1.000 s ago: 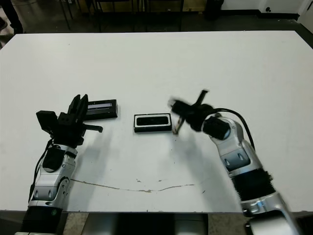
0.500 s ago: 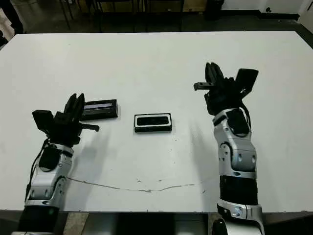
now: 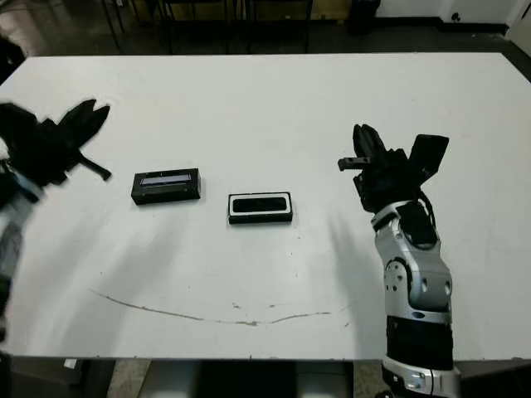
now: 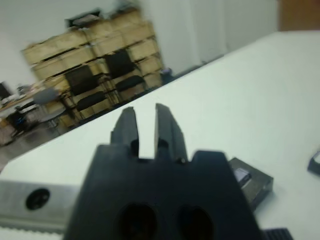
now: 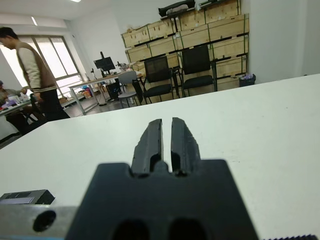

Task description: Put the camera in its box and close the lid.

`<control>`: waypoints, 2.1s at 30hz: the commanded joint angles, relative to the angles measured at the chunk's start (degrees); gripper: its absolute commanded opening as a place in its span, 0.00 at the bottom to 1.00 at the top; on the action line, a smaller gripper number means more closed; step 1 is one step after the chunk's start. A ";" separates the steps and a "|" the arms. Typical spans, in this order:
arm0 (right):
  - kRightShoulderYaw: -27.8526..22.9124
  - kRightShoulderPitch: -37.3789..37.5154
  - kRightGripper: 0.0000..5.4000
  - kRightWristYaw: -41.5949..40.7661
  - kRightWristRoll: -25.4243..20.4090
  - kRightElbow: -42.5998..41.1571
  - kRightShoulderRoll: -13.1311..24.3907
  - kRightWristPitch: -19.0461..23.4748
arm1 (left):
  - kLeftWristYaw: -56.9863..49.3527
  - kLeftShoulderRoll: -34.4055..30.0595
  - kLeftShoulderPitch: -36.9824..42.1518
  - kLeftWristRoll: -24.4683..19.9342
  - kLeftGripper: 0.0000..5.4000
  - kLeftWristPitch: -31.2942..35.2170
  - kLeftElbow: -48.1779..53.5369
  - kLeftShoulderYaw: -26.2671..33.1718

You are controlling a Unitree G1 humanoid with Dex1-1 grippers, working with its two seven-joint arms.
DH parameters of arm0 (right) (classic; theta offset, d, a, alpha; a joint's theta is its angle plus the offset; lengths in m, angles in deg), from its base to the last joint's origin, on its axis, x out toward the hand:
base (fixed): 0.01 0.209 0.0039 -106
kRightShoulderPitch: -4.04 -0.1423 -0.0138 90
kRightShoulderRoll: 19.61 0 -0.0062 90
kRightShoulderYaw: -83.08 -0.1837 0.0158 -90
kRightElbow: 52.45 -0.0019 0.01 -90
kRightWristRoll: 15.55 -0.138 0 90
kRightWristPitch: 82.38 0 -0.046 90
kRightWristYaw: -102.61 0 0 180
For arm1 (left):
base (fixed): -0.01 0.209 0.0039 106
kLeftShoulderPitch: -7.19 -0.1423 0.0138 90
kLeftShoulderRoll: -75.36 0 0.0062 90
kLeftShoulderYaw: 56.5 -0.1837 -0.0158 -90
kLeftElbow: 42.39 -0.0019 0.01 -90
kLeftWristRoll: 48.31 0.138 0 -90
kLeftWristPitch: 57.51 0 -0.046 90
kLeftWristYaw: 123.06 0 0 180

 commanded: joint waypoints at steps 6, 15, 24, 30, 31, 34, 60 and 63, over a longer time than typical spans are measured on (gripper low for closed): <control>-0.68 -0.01 0.00 -1.00 -1.39 1.72 1.93 1.51 | 19.69 -0.85 16.88 3.21 0.41 2.44 -25.65 -6.80; -0.40 0.79 0.00 -0.01 -0.59 1.40 3.31 2.21 | 31.59 4.27 26.63 8.08 0.81 -1.13 -44.62 -9.73; -0.44 1.97 0.00 0.94 -0.09 0.60 3.84 3.18 | 33.17 6.39 25.82 8.43 0.87 2.79 -49.27 -7.80; -0.59 2.54 0.00 1.68 -0.30 -0.10 3.73 3.93 | 33.31 6.91 25.29 12.21 0.70 4.07 -50.37 -9.45; -0.58 2.59 0.00 1.67 -0.39 -0.18 3.80 4.06 | 32.98 6.99 25.23 13.16 0.72 3.75 -50.44 -10.01; -0.59 2.63 0.00 1.74 -0.63 -0.37 3.79 4.52 | 31.22 7.15 25.35 16.45 0.85 3.10 -50.58 -12.09; -0.78 3.23 0.00 1.76 -1.56 -1.98 4.12 6.85 | 20.95 6.27 25.34 31.72 0.48 -6.14 -50.86 -23.41; -0.92 3.13 0.00 1.51 -1.93 -2.08 4.09 7.03 | 20.88 6.13 25.26 32.67 0.36 -6.05 -50.94 -24.55</control>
